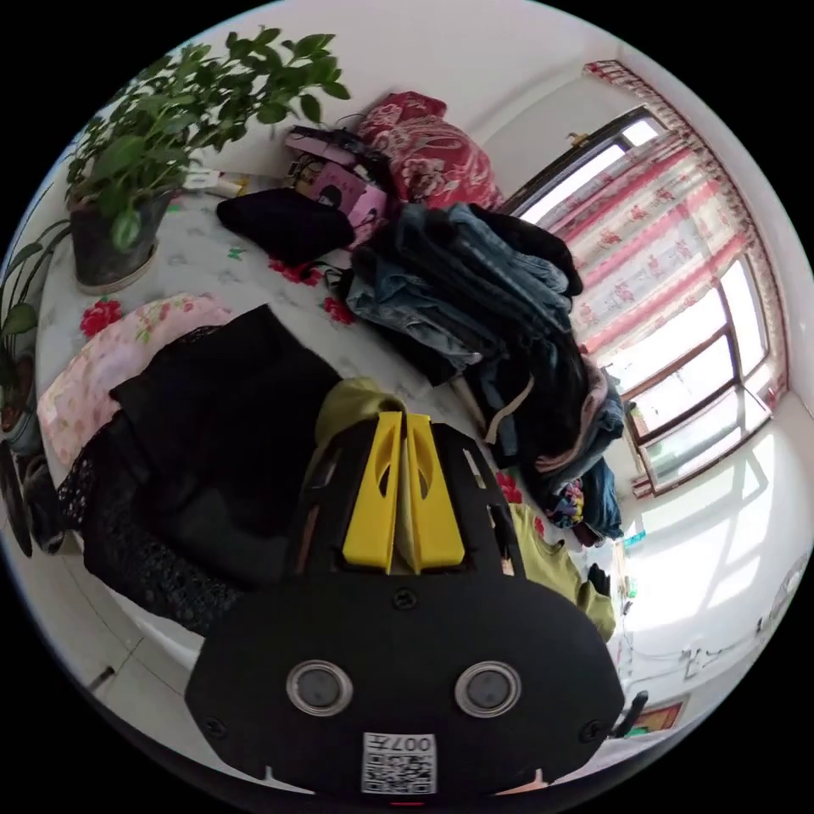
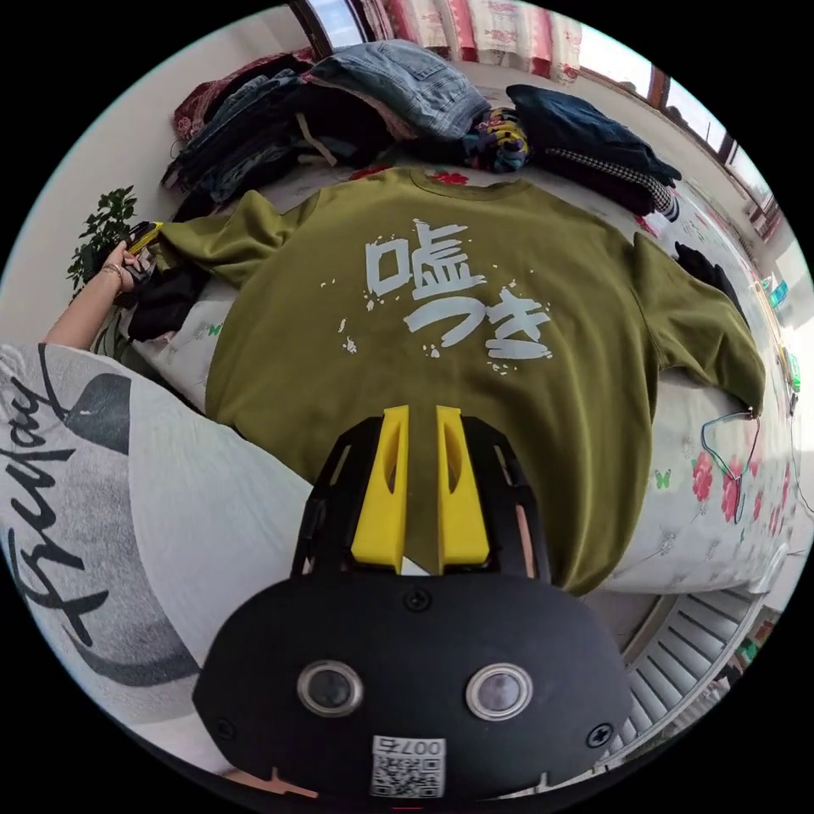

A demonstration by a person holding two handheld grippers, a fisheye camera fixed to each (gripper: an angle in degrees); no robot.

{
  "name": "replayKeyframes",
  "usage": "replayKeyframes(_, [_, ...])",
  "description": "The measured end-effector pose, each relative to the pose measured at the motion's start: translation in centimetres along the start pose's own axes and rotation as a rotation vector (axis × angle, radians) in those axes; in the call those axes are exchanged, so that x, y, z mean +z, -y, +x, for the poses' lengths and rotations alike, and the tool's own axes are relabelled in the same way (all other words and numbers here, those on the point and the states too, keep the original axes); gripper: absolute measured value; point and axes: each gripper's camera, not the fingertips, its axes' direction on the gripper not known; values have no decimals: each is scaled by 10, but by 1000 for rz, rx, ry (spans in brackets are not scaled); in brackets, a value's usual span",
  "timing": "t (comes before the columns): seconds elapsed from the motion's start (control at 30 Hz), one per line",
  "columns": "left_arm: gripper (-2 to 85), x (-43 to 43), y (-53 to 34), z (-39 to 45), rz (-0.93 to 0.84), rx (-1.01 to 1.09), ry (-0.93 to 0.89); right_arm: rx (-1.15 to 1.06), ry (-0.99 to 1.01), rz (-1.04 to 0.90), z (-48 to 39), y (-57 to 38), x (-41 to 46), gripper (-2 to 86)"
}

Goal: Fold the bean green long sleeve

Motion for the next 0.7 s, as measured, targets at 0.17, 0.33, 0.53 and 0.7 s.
replayKeyframes(0.17, [-1, -23, -50, 194, -49, 734, -368, 139, 47, 106, 30, -4, -22, 73])
replayKeyframes(0.33, [53, -13, -194, 326, -342, 1232, -778, 234, 49, 203, 62, -6, -41, 75])
replayKeyframes(0.53, [62, 37, -323, 322, -711, 1335, -587, 425, 65, 231, 112, -46, -42, 75])
replayKeyframes(0.7, [64, 57, -315, 290, -749, 1253, -349, 479, 44, 197, 151, -58, -31, 79])
